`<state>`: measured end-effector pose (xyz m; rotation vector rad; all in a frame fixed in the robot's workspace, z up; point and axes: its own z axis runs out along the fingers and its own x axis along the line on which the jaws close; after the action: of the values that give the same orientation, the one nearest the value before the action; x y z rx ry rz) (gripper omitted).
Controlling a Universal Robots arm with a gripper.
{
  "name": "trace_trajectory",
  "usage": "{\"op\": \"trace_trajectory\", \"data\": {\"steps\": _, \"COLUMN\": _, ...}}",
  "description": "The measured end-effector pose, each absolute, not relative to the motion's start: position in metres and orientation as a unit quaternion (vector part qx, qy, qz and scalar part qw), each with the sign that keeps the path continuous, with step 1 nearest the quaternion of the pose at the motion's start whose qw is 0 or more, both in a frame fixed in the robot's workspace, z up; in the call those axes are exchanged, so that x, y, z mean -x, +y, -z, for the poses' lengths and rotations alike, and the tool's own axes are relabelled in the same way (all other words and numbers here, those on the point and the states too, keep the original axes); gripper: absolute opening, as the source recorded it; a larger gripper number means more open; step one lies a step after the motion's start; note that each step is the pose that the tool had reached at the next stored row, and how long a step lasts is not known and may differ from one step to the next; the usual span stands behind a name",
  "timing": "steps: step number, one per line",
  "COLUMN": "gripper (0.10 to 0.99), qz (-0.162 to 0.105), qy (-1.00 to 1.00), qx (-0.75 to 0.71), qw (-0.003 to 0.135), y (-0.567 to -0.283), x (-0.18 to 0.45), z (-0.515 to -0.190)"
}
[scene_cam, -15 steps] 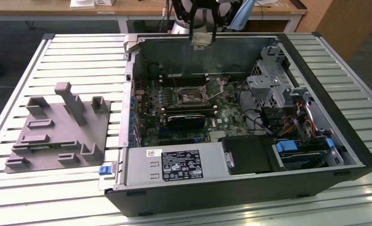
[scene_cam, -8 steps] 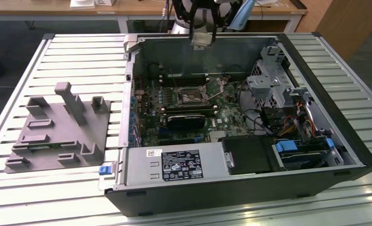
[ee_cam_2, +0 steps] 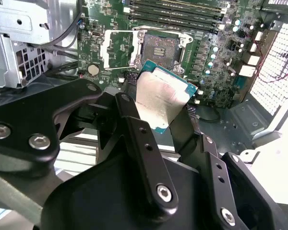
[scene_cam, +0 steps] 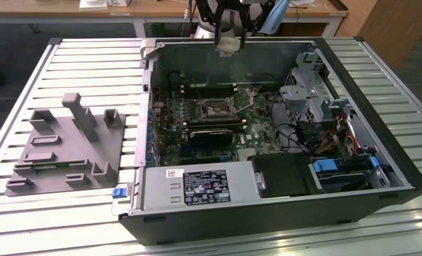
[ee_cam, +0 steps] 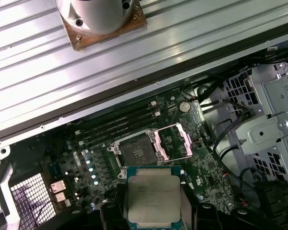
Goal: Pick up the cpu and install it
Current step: 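Place the cpu into insertion slot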
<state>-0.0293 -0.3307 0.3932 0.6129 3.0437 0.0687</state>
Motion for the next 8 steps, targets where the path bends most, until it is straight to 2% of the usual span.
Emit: {"op": "trace_trajectory", "data": {"steps": 8, "gripper": 0.529, "qz": -0.022, "qy": 0.975, "qx": -0.219, "qw": 0.018, "y": -0.3307, "x": 0.0293, "z": -0.3928}}
